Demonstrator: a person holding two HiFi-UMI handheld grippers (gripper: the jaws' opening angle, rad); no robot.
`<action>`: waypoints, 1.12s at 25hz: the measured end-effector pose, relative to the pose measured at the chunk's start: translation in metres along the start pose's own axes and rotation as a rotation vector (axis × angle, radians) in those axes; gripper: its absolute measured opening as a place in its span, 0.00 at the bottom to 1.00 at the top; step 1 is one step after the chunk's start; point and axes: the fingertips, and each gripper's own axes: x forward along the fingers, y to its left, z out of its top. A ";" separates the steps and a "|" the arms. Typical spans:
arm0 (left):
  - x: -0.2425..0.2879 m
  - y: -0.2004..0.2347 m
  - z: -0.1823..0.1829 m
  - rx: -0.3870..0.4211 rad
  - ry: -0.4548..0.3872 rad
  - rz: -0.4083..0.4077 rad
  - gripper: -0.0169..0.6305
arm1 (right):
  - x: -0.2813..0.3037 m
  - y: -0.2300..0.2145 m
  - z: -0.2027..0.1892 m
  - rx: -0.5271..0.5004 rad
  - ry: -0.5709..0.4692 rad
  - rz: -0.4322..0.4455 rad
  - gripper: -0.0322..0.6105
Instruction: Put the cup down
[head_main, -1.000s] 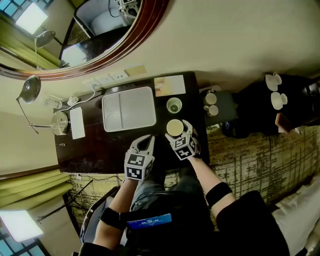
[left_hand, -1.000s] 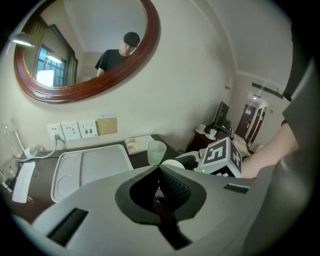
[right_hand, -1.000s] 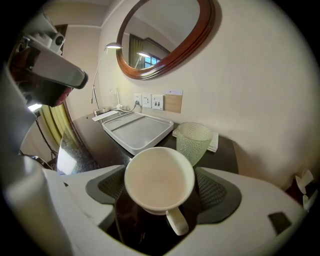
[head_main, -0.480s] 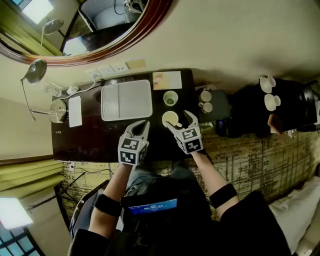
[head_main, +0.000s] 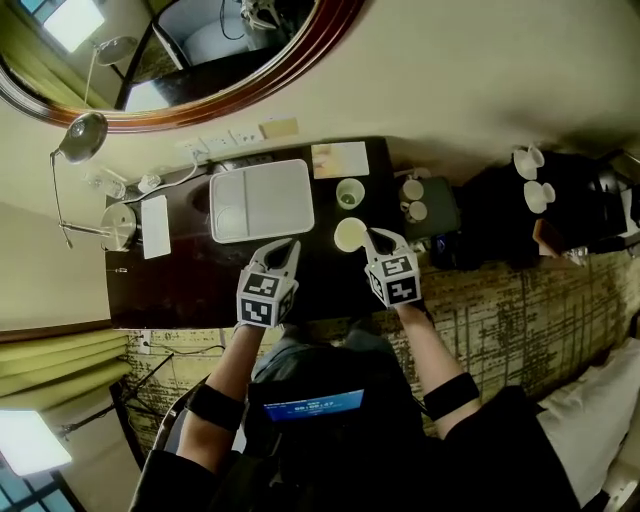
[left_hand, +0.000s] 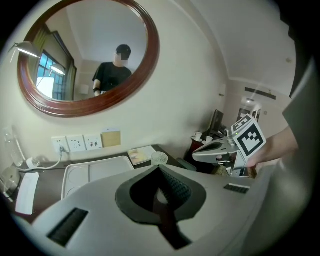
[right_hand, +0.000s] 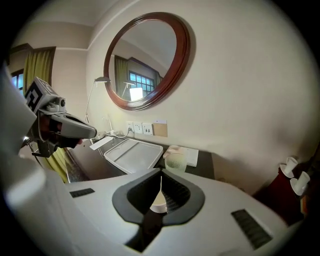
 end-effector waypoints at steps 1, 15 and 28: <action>-0.002 0.000 -0.002 0.004 0.001 -0.007 0.03 | -0.001 0.002 -0.002 0.005 0.004 -0.007 0.05; -0.019 0.006 -0.003 0.054 -0.012 -0.067 0.03 | -0.022 0.019 -0.007 0.100 0.025 -0.056 0.05; -0.021 0.002 -0.015 0.003 -0.021 -0.039 0.03 | -0.020 0.012 -0.016 0.090 0.056 -0.038 0.05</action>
